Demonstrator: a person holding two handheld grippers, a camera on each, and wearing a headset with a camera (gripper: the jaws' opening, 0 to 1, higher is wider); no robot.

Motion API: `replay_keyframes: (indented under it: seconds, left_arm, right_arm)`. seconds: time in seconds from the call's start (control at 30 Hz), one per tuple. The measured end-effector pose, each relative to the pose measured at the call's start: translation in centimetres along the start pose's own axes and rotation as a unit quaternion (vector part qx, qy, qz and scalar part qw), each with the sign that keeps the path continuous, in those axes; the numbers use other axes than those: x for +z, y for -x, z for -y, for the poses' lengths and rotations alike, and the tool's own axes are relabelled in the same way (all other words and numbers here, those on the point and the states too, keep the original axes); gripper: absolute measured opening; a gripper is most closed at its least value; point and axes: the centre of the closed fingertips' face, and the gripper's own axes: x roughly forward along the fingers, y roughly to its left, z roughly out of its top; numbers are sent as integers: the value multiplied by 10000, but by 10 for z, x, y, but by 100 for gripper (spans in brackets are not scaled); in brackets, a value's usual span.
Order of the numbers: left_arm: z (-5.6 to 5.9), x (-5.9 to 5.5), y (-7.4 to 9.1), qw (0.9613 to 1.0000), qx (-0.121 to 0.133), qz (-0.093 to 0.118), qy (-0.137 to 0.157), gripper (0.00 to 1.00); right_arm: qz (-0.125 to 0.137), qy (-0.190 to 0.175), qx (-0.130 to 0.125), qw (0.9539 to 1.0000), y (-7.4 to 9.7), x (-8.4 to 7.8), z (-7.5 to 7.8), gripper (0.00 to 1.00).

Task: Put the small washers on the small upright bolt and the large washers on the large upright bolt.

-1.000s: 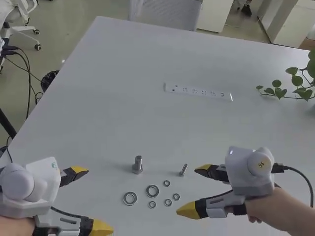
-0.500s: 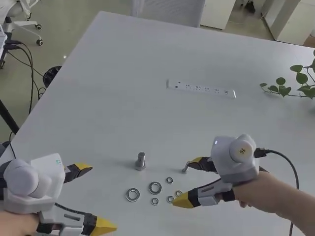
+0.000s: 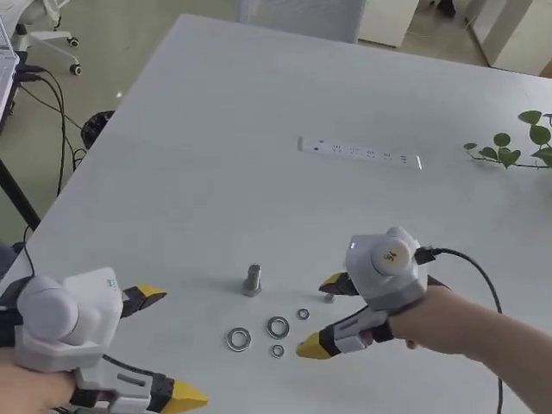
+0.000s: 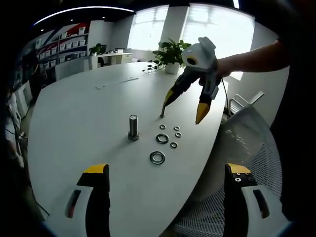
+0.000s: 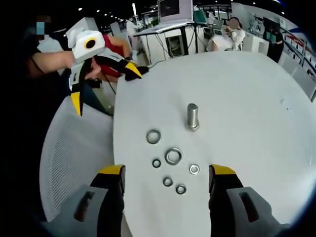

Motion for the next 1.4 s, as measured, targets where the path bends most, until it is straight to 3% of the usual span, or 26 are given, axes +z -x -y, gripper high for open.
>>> replay_keyframes:
  seconds: [0.27,1.1,1.4]
  left_arm:
    - [-6,-4,-2,10000,-10,-5,29,97]
    - [-5,-8,0,10000,-47,-13,48,96]
    - [-4,-9,1,10000,-56,-14,37,96]
  right_arm:
    - [-242,77,-7,9997,-13,1,8,68]
    - [-875,568,-49,9945,-50,1,11,55]
    - [-1093,670,-184,9916,-58,-5,17,48]
